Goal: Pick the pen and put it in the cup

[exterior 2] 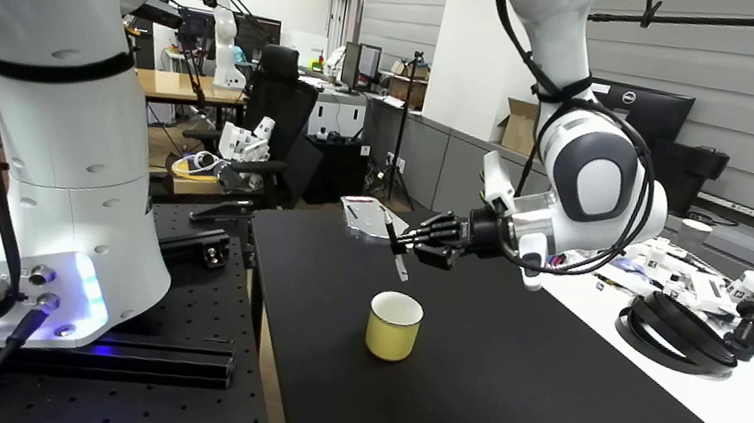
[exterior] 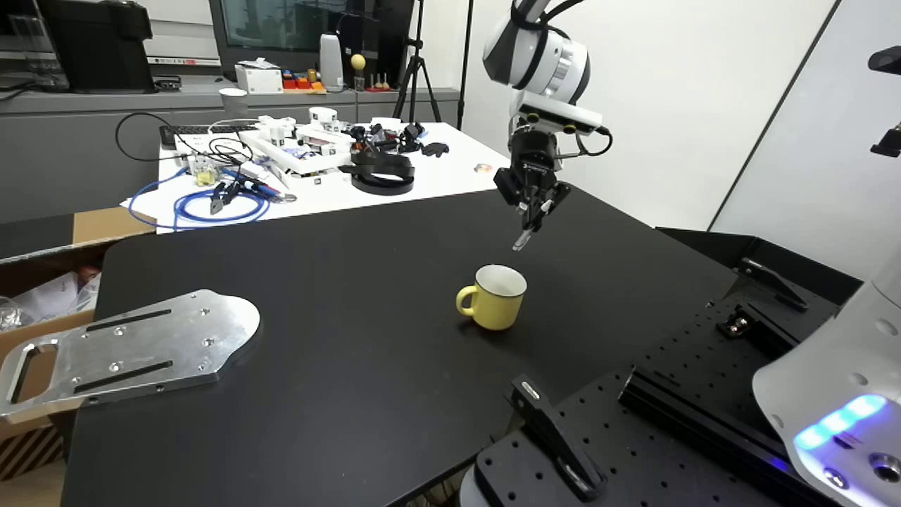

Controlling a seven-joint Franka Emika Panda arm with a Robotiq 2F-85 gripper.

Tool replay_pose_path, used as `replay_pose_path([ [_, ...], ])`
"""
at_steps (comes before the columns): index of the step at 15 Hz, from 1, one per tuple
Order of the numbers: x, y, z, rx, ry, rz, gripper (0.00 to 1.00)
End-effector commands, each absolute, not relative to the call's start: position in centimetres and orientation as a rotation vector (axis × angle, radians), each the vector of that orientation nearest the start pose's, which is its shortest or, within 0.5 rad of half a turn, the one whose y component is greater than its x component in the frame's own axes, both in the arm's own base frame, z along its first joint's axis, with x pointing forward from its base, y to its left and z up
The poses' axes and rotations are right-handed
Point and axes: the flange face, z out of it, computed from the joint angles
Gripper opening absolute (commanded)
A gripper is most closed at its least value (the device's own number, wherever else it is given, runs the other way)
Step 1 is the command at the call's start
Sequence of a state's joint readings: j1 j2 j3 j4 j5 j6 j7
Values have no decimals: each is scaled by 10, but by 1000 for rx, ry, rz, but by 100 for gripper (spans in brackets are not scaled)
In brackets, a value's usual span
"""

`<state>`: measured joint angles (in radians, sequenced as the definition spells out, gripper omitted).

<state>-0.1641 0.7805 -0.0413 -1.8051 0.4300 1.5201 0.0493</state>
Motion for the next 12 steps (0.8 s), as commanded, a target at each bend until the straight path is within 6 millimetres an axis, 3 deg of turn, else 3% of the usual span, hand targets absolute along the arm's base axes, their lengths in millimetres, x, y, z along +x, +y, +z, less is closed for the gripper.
replay_pose_path([
  [1, 511, -57, 78, -2233, 596, 1365, 3],
  [8, 504, -53, 42, -2206, 587, 1340, 3],
  [12, 506, -56, 27, -2264, 572, 1232, 3],
])
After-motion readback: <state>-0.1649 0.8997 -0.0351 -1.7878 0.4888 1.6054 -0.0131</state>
